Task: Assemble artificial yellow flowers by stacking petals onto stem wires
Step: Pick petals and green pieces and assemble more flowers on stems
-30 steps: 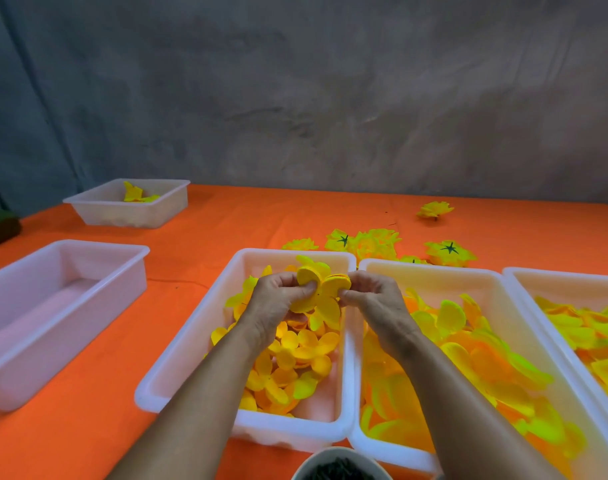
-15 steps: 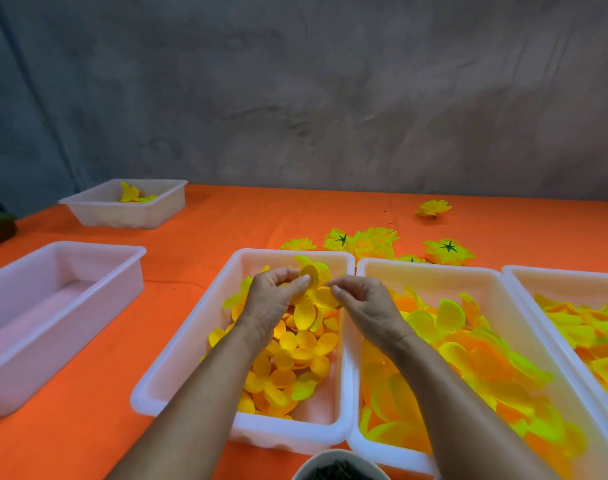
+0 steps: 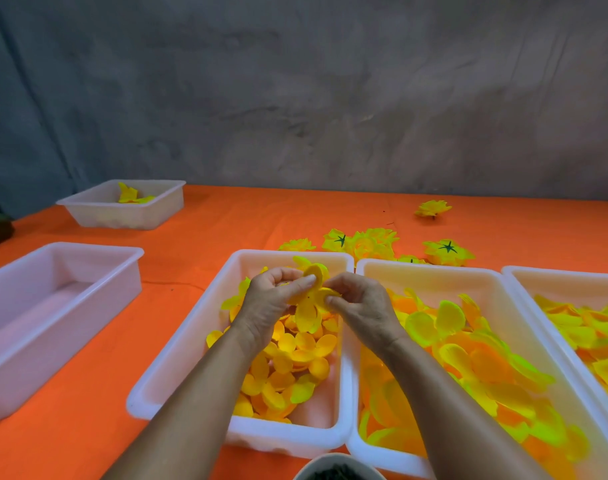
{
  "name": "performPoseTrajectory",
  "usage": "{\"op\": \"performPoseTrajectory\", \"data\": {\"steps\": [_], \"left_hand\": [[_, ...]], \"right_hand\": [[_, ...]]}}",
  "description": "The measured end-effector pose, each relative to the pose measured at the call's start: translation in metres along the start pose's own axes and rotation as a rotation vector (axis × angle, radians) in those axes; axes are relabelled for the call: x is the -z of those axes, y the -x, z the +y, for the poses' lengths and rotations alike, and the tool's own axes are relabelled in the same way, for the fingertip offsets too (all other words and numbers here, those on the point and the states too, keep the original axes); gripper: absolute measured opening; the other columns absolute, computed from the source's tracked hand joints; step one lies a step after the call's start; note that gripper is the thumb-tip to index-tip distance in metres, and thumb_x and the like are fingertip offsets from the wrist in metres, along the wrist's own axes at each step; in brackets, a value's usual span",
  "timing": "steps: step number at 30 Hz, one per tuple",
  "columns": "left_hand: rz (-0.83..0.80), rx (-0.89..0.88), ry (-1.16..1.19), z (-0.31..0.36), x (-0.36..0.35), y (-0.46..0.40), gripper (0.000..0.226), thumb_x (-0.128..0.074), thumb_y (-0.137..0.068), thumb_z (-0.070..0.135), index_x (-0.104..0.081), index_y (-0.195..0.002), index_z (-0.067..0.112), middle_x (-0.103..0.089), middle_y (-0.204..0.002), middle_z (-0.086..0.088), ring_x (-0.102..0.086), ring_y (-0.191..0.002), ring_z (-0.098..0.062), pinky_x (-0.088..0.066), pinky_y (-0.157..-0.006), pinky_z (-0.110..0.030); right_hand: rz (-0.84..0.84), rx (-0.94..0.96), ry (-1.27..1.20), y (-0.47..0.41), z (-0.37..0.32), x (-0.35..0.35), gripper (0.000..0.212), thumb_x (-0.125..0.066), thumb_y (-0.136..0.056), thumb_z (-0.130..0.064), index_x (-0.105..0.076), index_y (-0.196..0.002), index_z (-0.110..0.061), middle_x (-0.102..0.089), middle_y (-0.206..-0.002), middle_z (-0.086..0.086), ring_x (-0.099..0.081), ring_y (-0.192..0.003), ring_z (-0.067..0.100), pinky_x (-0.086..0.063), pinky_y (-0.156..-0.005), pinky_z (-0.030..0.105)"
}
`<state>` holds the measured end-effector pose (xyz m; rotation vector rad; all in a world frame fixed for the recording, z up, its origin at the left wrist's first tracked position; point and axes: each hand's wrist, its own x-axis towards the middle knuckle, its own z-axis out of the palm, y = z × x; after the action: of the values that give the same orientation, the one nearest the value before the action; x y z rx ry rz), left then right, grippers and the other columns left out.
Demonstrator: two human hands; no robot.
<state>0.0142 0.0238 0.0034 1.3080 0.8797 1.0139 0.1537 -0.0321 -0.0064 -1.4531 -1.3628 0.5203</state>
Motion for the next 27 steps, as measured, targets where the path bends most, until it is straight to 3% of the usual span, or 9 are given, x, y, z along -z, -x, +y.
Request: {"op": "performPoseTrajectory", "data": {"steps": [2,6,11,14,17,22,24,27], "left_hand": [[-0.070,0.027,-0.038,0.002,-0.001,0.003,0.044,-0.078,-0.060,0.020,-0.064,-0.099,0.005,-0.064,-0.084,-0.012,-0.061,-0.075,-0.024,-0.048,-0.071,-0.037],[-0.097,0.050,-0.044,-0.002,-0.001,0.003,0.022,-0.074,-0.074,0.003,-0.065,-0.092,0.010,-0.064,-0.080,-0.012,-0.060,-0.069,-0.022,-0.049,-0.062,-0.029],[-0.029,0.039,-0.073,-0.006,0.000,0.001,0.030,-0.077,-0.073,0.009,-0.061,-0.099,0.012,-0.065,-0.076,-0.006,-0.062,-0.065,-0.015,-0.050,-0.056,-0.025],[-0.008,-0.014,-0.080,-0.008,0.000,0.001,0.025,-0.078,-0.073,0.011,-0.061,-0.089,0.018,-0.065,-0.069,0.001,-0.062,-0.060,-0.011,-0.050,-0.054,-0.024],[-0.050,-0.005,-0.032,-0.007,-0.001,0.001,0.011,-0.072,-0.080,0.017,-0.064,-0.088,0.015,-0.065,-0.066,-0.001,-0.061,-0.062,-0.018,-0.049,-0.052,-0.024],[-0.196,0.108,0.118,0.001,-0.002,0.001,0.032,-0.046,-0.097,0.030,-0.064,-0.106,0.006,-0.067,-0.074,-0.016,-0.068,-0.060,-0.030,-0.050,-0.046,-0.026],[-0.161,0.104,0.101,0.001,-0.001,0.003,0.031,-0.044,-0.098,0.029,-0.063,-0.108,0.006,-0.067,-0.071,-0.015,-0.067,-0.059,-0.031,-0.050,-0.047,-0.026],[-0.022,0.106,-0.022,-0.003,-0.002,0.002,0.032,-0.044,-0.099,0.028,-0.058,-0.121,0.010,-0.065,-0.080,-0.015,-0.064,-0.070,-0.032,-0.052,-0.061,-0.033]], "right_hand": [[0.035,-0.005,-0.048,0.000,0.000,-0.001,0.022,-0.064,-0.080,0.005,-0.066,-0.081,-0.017,-0.065,-0.074,0.009,-0.059,-0.069,0.022,-0.053,-0.074,0.051],[0.081,0.004,-0.064,0.000,0.001,-0.002,0.015,-0.066,-0.081,0.003,-0.065,-0.080,-0.011,-0.062,-0.067,0.008,-0.058,-0.060,0.020,-0.054,-0.067,0.046],[0.105,0.016,0.025,-0.001,0.003,-0.006,0.003,-0.067,-0.083,-0.003,-0.064,-0.081,-0.003,-0.059,-0.064,0.004,-0.057,-0.053,0.019,-0.052,-0.062,0.040],[0.124,0.025,0.070,0.000,0.002,-0.007,0.008,-0.067,-0.084,-0.005,-0.063,-0.079,-0.001,-0.056,-0.061,0.000,-0.055,-0.048,0.013,-0.049,-0.056,0.034],[0.130,0.023,0.054,0.000,0.001,-0.005,0.009,-0.066,-0.085,-0.007,-0.063,-0.076,-0.007,-0.060,-0.063,0.004,-0.057,-0.049,0.014,-0.047,-0.055,0.028],[0.129,0.127,0.218,0.001,0.002,-0.008,0.008,-0.069,-0.084,-0.012,-0.073,-0.088,-0.007,-0.071,-0.084,0.009,-0.061,-0.073,0.021,-0.047,-0.072,0.033],[0.127,0.161,0.328,0.003,0.000,-0.009,0.017,-0.070,-0.083,-0.019,-0.073,-0.098,-0.011,-0.070,-0.097,0.007,-0.061,-0.084,0.024,-0.046,-0.076,0.034],[0.162,0.261,0.437,0.008,-0.007,-0.009,0.028,-0.072,-0.082,-0.023,-0.071,-0.109,-0.014,-0.066,-0.110,0.004,-0.056,-0.101,0.025,-0.040,-0.083,0.030]]}}
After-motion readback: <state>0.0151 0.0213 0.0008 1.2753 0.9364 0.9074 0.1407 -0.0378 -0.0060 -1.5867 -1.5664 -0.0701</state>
